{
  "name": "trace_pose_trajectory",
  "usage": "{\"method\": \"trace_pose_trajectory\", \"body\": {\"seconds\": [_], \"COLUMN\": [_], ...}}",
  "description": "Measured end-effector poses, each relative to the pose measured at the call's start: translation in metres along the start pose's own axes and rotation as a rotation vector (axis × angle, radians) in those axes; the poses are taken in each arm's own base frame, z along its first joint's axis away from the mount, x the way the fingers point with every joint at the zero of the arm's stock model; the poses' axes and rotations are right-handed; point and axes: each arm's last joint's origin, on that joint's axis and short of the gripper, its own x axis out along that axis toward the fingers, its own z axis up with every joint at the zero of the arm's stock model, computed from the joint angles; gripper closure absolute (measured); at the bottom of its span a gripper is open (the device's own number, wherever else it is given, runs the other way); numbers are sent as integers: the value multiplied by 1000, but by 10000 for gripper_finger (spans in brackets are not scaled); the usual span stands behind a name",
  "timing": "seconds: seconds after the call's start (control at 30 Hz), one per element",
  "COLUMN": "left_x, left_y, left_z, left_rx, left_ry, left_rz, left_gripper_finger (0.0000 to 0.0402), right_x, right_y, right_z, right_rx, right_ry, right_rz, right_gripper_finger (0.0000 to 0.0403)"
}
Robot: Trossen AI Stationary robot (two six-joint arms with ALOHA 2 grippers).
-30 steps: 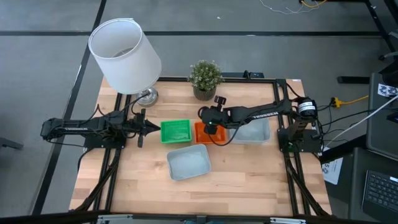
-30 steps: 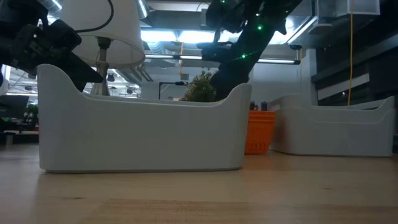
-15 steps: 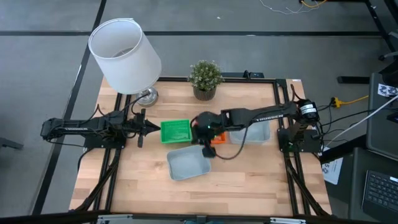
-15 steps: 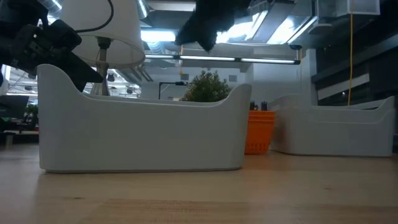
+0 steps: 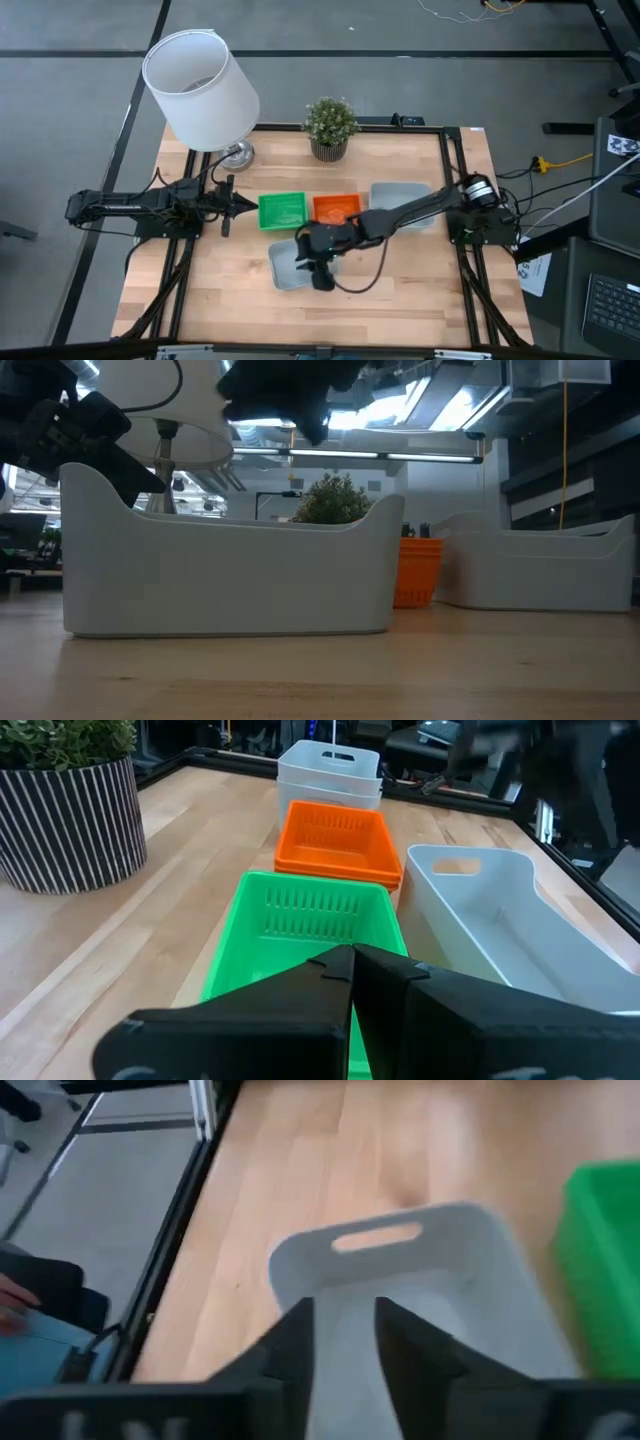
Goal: Stack baskets by color
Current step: Stack the bottom gray bin on the top of the gray bins
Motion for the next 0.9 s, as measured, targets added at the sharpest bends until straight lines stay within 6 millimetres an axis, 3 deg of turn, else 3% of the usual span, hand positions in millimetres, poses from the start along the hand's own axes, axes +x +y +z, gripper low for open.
{"method": "trace_pose_trajectory", "body": {"seconds": [0.17, 0.33, 0.77, 0.83, 0.9], "left_x": [0, 0, 0, 0, 0], "left_y": [0, 0, 0, 0, 0], "left_z": [0, 0, 0, 0, 0], "left_rx": [0, 0, 0, 0, 0], "left_ry": [-1, -1, -1, -2, -2], "left_rz": [0, 1, 1, 1, 1], "left_gripper_finger": [401, 401, 401, 401, 401], "right_x": [23, 41, 73, 74, 73], "right_y": [4, 5, 15, 16, 19], "right_z": [-4, -24, -68, -68, -68], "right_rx": [29, -37, -65, -22, -14], "right_ry": [85, 194, 373, 365, 360], "right_rz": [104, 84, 1, -21, -30], "right_gripper_finger": [228, 212, 239, 264, 317]}}
